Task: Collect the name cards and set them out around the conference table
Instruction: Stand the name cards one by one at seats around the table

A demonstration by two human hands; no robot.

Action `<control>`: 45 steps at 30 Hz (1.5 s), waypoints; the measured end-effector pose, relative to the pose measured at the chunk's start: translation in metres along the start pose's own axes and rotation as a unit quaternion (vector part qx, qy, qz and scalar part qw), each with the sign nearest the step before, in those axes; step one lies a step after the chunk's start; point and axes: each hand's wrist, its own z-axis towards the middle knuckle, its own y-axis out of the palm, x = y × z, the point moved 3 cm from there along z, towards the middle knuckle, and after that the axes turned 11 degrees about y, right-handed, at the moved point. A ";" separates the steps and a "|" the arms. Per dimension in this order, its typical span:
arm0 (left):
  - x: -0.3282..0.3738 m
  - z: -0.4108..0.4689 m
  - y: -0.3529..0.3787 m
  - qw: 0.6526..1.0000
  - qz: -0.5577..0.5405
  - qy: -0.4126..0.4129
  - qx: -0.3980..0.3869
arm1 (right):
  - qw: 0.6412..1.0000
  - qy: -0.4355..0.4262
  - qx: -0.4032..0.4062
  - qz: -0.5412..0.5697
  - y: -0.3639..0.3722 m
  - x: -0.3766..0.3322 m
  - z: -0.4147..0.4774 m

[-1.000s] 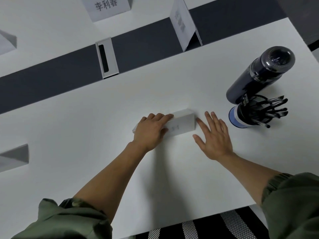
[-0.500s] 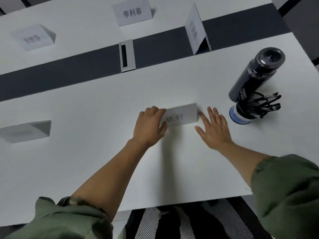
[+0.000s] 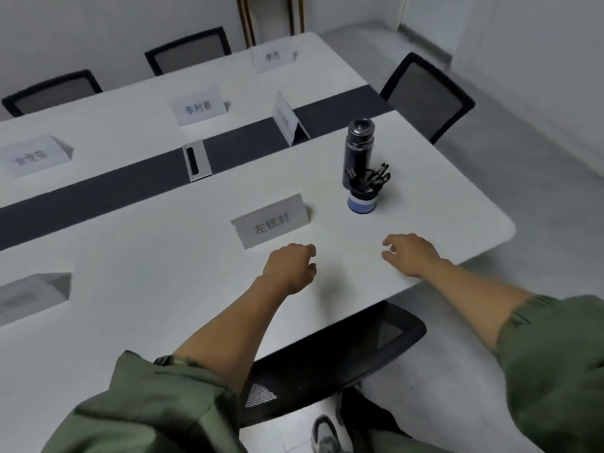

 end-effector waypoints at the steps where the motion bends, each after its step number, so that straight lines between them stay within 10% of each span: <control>1: 0.015 0.002 -0.004 1.000 0.006 0.016 -0.002 | 1.000 0.013 0.016 0.011 -0.009 0.016 -0.014; 11: 0.215 0.067 -0.037 0.976 0.054 0.211 0.012 | 0.960 0.200 0.165 0.102 -0.094 0.230 -0.140; 26: 0.551 0.206 0.003 0.945 0.082 0.316 -0.008 | 0.925 0.305 0.183 0.134 -0.165 0.560 -0.199; 45: 0.653 0.559 -0.038 0.968 0.072 0.241 -0.024 | 0.933 0.266 0.201 0.135 -0.339 0.737 0.078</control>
